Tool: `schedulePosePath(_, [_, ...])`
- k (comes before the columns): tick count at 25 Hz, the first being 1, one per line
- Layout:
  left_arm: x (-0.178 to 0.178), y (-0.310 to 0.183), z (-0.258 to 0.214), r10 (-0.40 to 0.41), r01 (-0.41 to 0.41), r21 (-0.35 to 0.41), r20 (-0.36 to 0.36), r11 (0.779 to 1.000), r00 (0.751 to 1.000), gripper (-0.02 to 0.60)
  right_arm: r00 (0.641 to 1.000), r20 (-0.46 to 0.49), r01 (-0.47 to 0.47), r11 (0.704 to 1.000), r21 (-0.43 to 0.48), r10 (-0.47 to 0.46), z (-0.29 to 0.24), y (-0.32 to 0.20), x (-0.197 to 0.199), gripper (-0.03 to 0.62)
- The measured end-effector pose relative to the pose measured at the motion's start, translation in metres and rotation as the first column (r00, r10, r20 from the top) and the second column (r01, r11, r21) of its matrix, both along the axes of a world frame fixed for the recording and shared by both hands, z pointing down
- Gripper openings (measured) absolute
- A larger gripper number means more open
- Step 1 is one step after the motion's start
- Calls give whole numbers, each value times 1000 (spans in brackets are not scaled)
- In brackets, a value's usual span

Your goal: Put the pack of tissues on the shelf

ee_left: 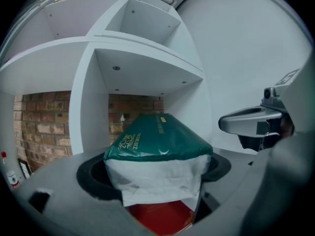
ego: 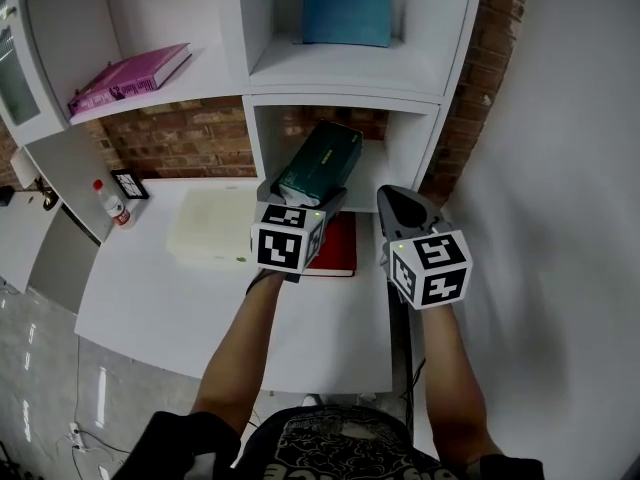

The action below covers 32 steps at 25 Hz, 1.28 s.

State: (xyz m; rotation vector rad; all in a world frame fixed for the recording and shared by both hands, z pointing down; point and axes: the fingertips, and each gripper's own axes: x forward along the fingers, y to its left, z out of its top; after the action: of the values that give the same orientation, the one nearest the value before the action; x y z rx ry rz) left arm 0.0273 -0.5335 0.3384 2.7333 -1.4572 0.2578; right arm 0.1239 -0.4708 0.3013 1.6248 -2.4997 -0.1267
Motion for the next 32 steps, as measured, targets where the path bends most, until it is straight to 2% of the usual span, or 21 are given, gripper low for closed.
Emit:
schedulePosePath(6, [21,-30,1,-39,40,-11,41,999,998,453,997,-4,77,997,6,-77,-2,-15,5,3])
schedulePosePath(10, [28,-46,5,-55,57,-42,49,998,997,454,992,1,123,992,5,-123,0,-21,6,3])
schedulePosePath(16, [37,-62,17,-52,62,-92,103,994,993,455,986,15,164,986,6,-164,2,-26,5,3])
schedulePosePath(23, [36,-69,35,-63,83,-136,146,987,987,457,984,23,178,984,-11,-177,10,-26,7,3])
schedulePosePath(32, [38,-70,42,-53,75,-147,144,986,988,475,984,34,174,984,-24,-173,16,-24,9,3])
